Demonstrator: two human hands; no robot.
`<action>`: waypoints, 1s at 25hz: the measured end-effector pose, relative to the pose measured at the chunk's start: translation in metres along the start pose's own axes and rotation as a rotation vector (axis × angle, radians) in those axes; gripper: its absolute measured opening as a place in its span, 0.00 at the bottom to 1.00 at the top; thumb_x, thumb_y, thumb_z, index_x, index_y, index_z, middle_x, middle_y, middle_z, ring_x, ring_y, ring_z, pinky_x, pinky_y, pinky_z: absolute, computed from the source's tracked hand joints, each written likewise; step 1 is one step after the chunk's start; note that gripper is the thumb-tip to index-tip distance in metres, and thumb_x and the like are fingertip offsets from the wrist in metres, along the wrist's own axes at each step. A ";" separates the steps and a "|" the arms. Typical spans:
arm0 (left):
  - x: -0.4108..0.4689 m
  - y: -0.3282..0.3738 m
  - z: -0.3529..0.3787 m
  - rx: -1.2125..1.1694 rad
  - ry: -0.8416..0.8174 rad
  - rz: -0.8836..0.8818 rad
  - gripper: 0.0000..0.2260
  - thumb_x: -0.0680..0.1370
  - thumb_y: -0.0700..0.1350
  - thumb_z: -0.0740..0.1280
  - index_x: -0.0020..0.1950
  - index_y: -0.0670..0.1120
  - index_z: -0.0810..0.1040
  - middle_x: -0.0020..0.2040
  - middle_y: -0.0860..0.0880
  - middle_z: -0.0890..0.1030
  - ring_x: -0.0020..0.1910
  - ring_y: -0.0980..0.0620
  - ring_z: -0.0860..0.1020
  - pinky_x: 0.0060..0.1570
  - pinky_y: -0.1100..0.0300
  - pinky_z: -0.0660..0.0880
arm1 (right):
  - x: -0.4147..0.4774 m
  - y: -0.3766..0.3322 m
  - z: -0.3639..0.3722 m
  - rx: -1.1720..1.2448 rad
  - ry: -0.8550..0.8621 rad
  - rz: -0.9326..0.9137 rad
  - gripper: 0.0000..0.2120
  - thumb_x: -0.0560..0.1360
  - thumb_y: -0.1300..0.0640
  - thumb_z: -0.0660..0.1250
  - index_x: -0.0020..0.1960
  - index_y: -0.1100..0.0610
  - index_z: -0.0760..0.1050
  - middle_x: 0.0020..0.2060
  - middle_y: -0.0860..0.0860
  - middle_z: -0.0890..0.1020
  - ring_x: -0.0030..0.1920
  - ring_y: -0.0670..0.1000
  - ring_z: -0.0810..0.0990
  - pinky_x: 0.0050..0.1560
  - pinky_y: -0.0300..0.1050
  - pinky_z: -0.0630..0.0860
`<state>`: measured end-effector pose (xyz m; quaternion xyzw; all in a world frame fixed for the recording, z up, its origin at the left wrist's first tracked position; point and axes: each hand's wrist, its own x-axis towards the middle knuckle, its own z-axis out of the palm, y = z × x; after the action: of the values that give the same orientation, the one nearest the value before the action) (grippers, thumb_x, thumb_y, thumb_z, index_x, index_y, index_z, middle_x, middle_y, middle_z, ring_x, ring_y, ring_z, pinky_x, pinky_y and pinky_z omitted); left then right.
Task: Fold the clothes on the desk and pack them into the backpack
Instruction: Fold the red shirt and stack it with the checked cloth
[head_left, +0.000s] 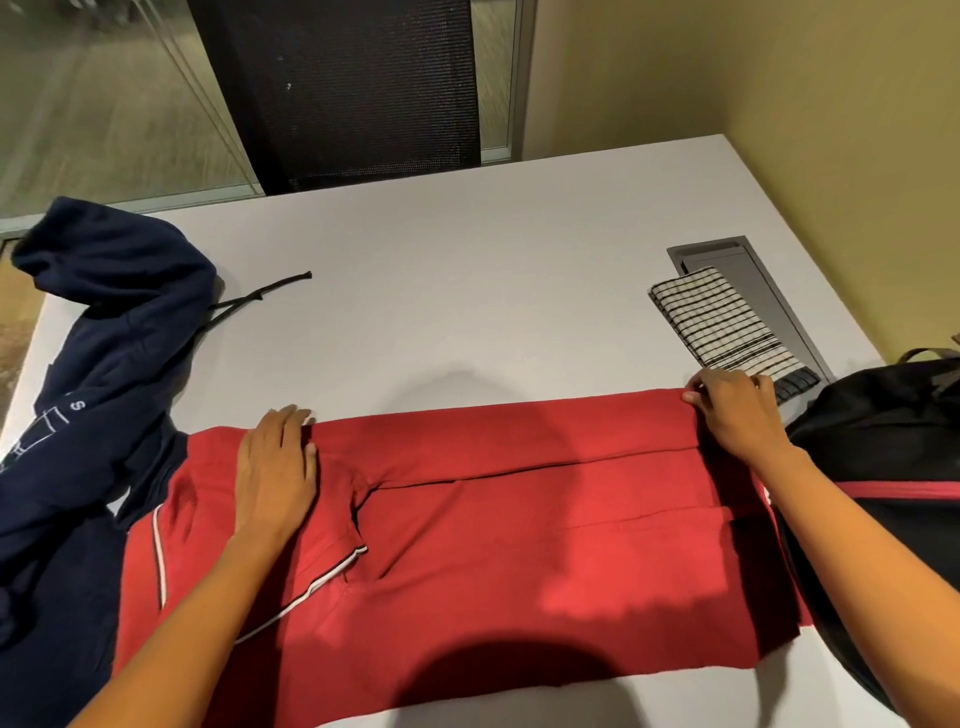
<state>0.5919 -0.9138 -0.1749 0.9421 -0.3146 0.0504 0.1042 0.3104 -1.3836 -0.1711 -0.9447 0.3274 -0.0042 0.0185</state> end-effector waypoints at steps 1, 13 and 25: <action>-0.003 0.004 0.002 -0.019 -0.033 -0.004 0.17 0.76 0.36 0.66 0.66 0.40 0.72 0.65 0.40 0.74 0.67 0.39 0.69 0.66 0.43 0.64 | -0.002 0.004 0.000 0.003 -0.013 0.027 0.10 0.77 0.51 0.67 0.47 0.59 0.80 0.43 0.56 0.83 0.49 0.61 0.78 0.52 0.53 0.60; -0.017 0.022 0.012 -0.059 -0.171 -0.152 0.27 0.82 0.47 0.58 0.79 0.45 0.54 0.79 0.43 0.52 0.77 0.41 0.50 0.73 0.42 0.50 | -0.022 -0.019 -0.011 0.101 0.327 0.117 0.14 0.74 0.66 0.63 0.60 0.65 0.74 0.57 0.65 0.74 0.57 0.66 0.72 0.57 0.60 0.68; -0.104 0.050 -0.002 -0.214 -0.200 -0.180 0.34 0.77 0.63 0.48 0.79 0.48 0.51 0.79 0.51 0.55 0.77 0.50 0.54 0.75 0.49 0.51 | -0.119 -0.104 0.026 0.356 0.137 0.004 0.28 0.81 0.48 0.51 0.77 0.60 0.59 0.78 0.56 0.55 0.79 0.54 0.49 0.77 0.53 0.48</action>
<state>0.4784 -0.8918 -0.1817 0.9503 -0.2414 -0.0869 0.1764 0.2822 -1.2276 -0.1927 -0.9233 0.3240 -0.1263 0.1629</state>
